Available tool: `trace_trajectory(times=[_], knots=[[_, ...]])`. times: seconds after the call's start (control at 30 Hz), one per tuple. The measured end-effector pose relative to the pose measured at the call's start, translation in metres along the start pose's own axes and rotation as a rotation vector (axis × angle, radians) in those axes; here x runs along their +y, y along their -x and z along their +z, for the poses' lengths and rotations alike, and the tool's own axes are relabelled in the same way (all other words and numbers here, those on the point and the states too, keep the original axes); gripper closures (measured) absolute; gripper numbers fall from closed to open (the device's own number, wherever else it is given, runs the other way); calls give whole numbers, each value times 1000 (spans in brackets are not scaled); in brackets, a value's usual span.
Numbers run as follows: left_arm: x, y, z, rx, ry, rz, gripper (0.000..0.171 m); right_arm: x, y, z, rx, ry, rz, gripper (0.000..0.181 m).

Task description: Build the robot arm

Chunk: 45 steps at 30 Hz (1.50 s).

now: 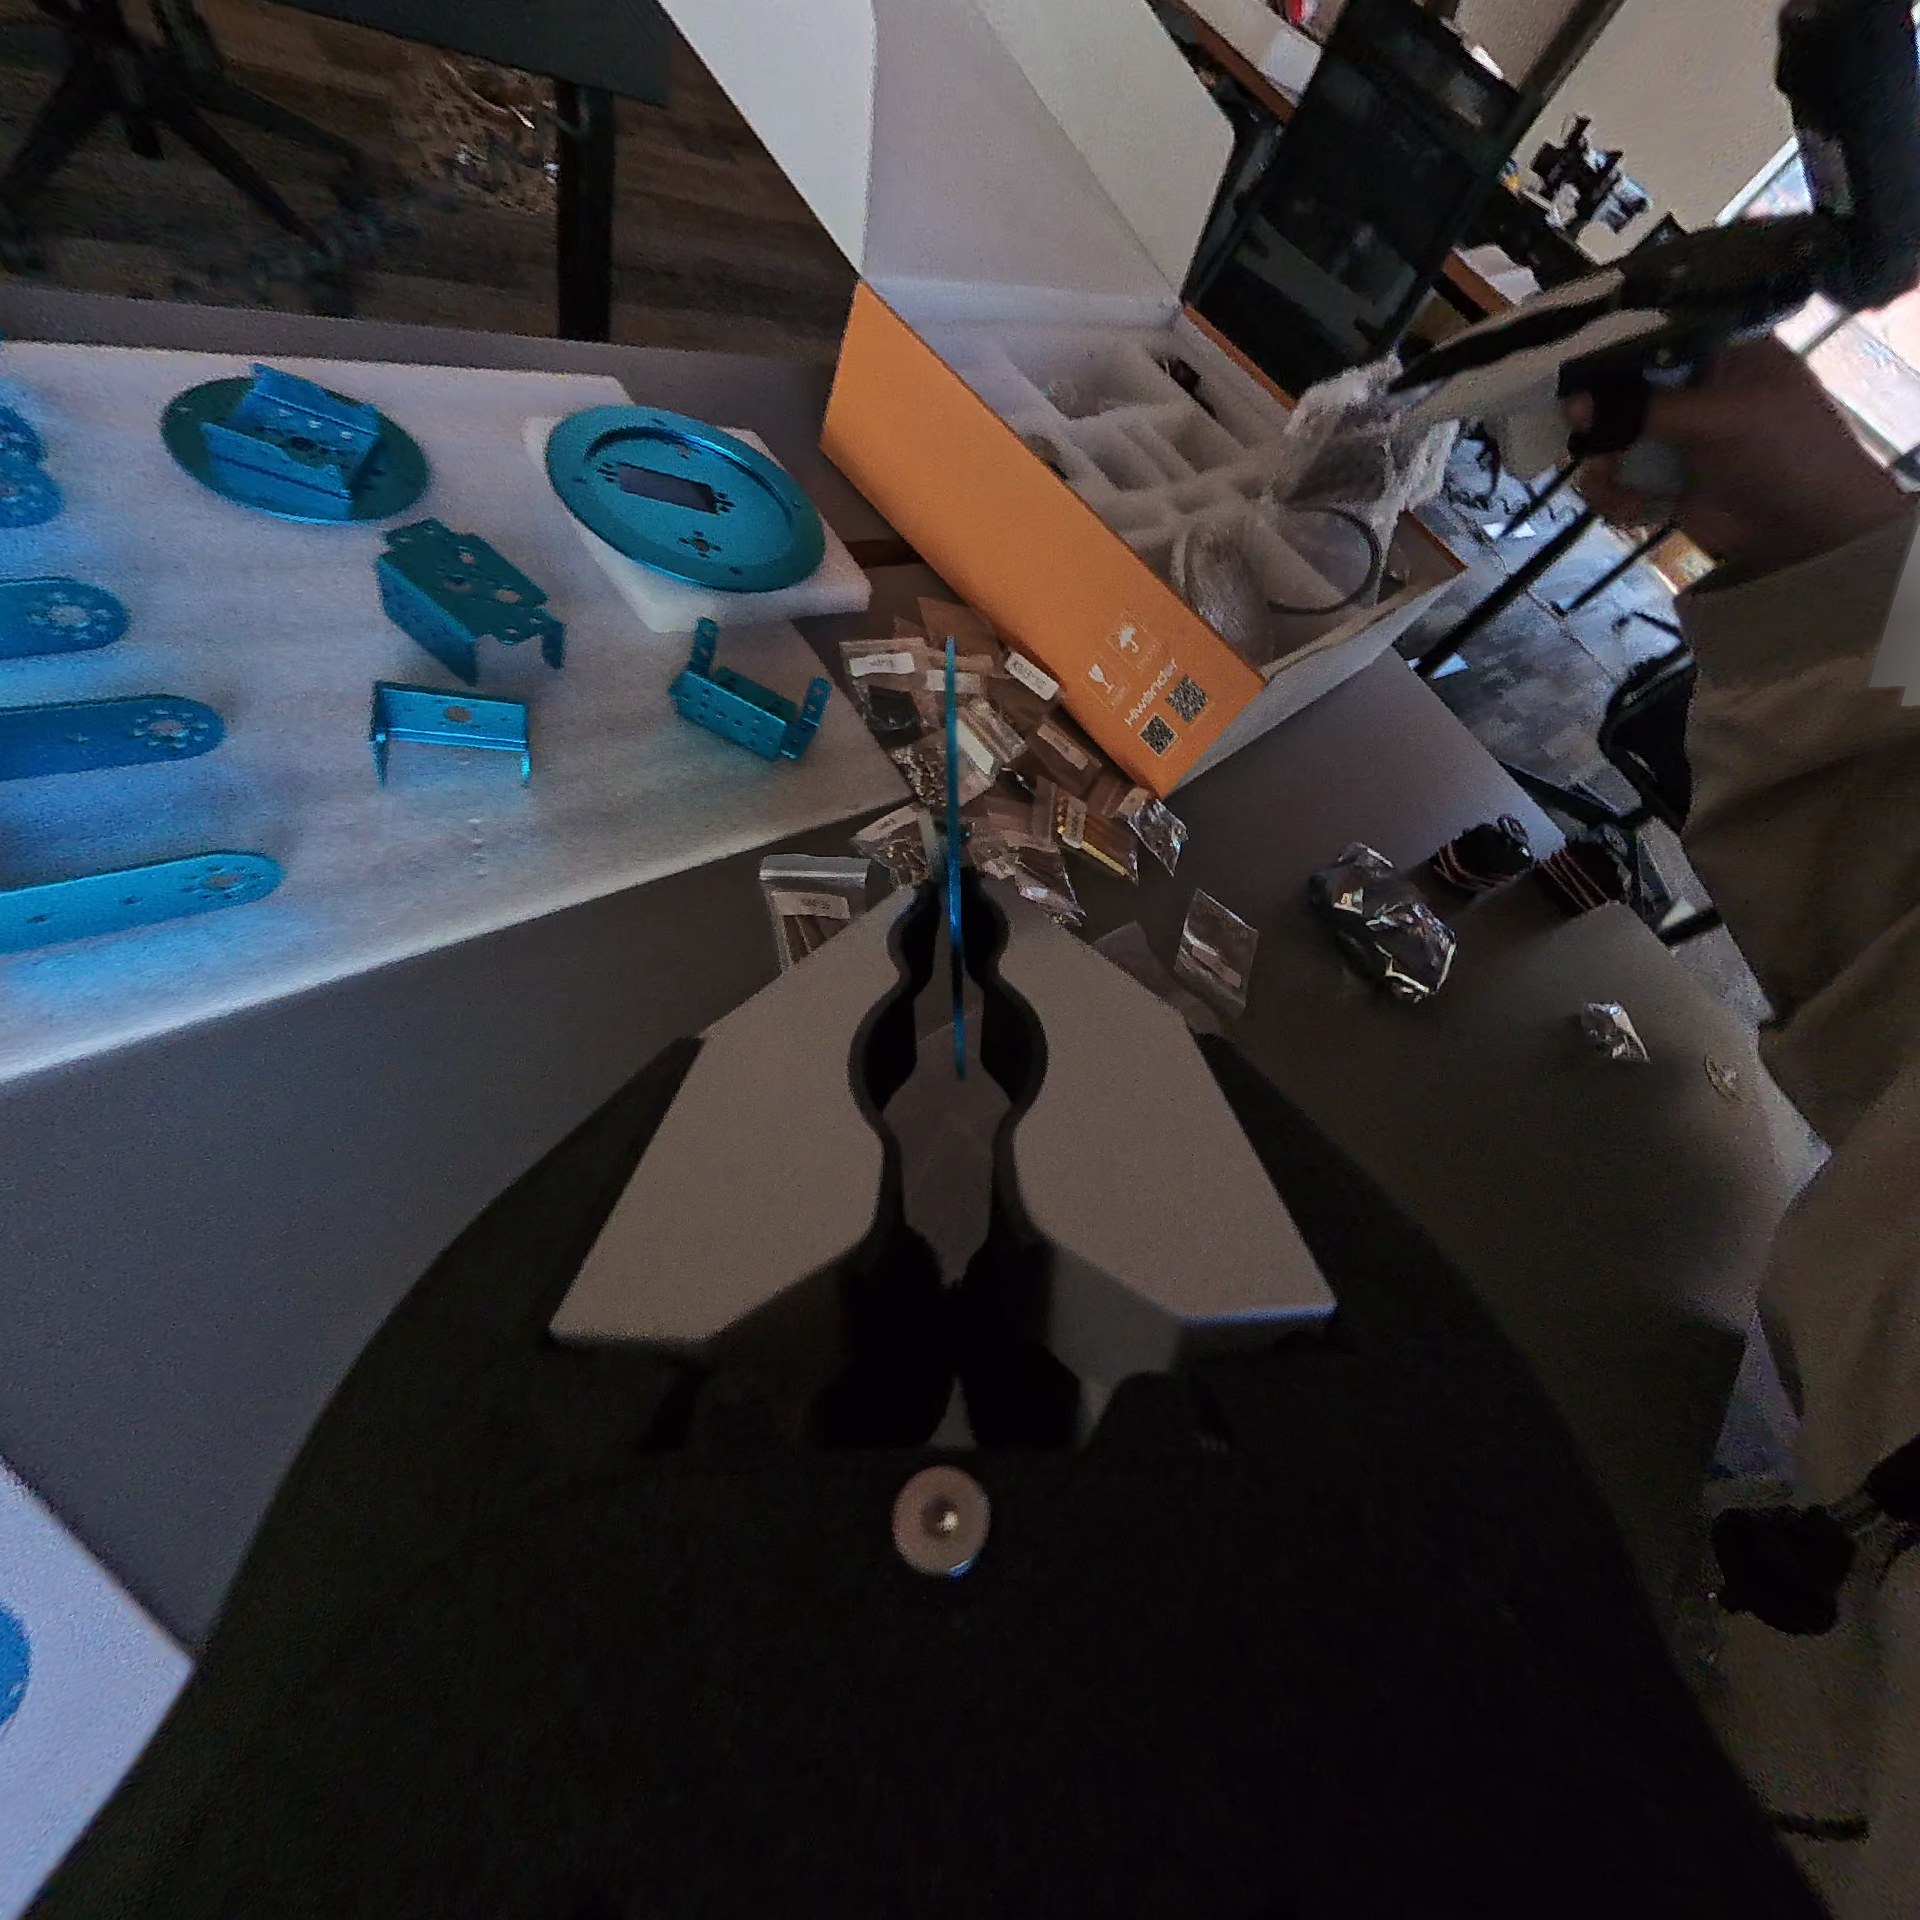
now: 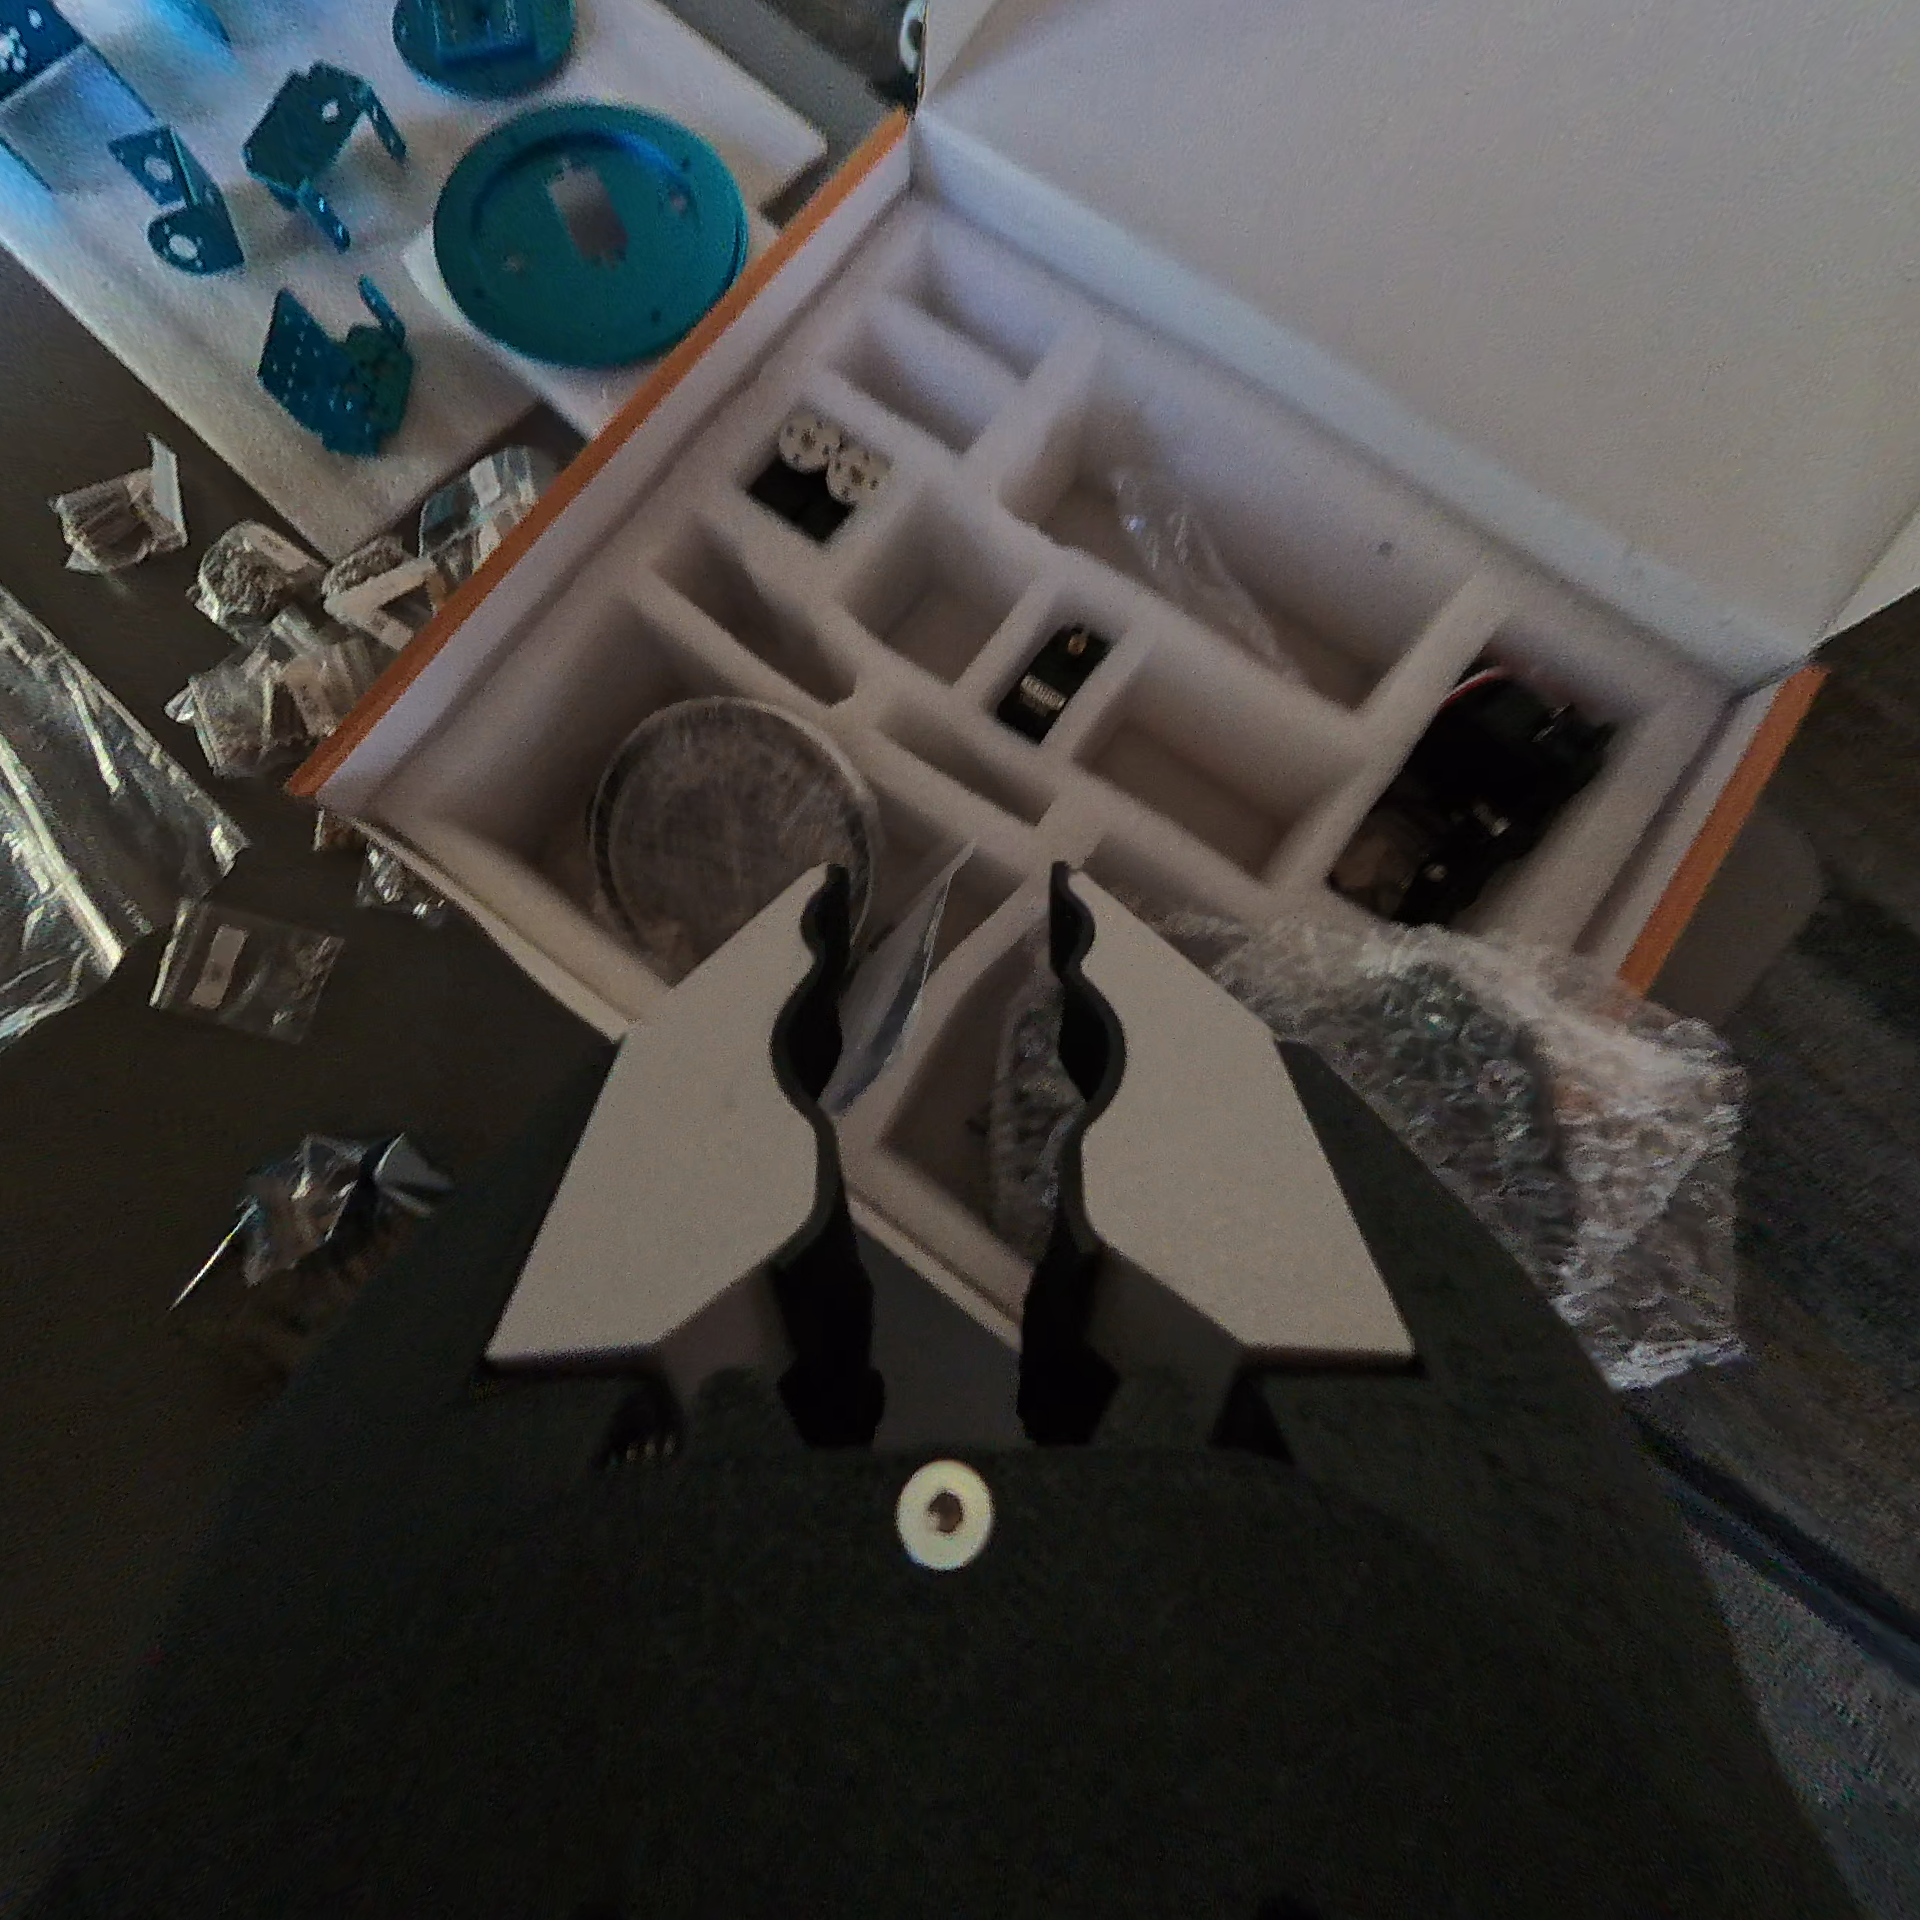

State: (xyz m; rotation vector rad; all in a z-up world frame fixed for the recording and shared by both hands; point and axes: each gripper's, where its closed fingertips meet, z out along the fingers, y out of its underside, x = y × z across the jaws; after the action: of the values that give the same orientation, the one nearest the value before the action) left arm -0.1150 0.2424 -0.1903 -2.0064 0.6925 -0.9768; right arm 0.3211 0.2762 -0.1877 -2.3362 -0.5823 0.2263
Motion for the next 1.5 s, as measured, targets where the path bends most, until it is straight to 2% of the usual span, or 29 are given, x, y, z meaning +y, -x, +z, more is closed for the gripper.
trace_trajectory(times=[0.07, 0.17, 0.3, 0.43, 0.5, 0.6, 0.7, 0.77, 0.8, 0.83, 0.93, 0.97, 1.0, 1.03, 1.17, 1.4, 1.5], knots=[[-4, 1, -13, -34, -27, -57, 167, -5, 0, 1, 29, -40, -12, 145], [-6, -3, -33, -88, -38, -172, 167, 2, -8, 1, 112, -20, -38, 145], [-8, -11, -50, -185, -9, -242, 167, 23, -15, -15, 128, 2, 72, 136], [-16, -27, -48, -249, 18, -312, 167, 62, -36, -42, 207, 17, 246, 137], [-21, -42, -41, -256, 34, -348, 167, 88, -45, -45, 222, 64, 355, 132], [-28, -67, -27, -256, 69, -370, 167, 95, -51, -40, 208, 42, 441, 126], [-45, -88, -9, -253, 70, -375, 167, 91, -62, -21, 165, 26, 460, 126], [-59, -102, 2, -242, 63, -372, 167, 90, -60, 4, 70, 76, 499, 114], [-64, -109, 6, -238, 67, -368, 167, 89, -65, 14, 89, 88, 505, 112], [-69, -116, 9, -237, 68, -367, 167, 87, -69, 22, 110, 82, 499, 117], [-90, -134, 10, -235, 44, -376, 167, 72, -65, 35, 45, 70, 587, 136], [-97, -139, 8, -238, 33, -375, 167, 67, -66, 31, 37, 58, 608, 150], [-105, -144, 5, -240, 22, -370, 167, 64, -69, 24, 49, 43, 607, 172], [-111, -147, 1, -245, 12, -363, 167, 57, -71, 17, 50, 15, 590, 180], [-123, -154, -13, -259, -19, -362, 167, 38, -72, -12, -2, -26, 556, 181], [-117, -153, -19, -234, -56, -431, 167, 4, -89, -74, 9, -85, 517, 181], [-117, -151, -19, -222, -55, -431, 167, 0, -91, -82, 9, -82, 522, 181]])
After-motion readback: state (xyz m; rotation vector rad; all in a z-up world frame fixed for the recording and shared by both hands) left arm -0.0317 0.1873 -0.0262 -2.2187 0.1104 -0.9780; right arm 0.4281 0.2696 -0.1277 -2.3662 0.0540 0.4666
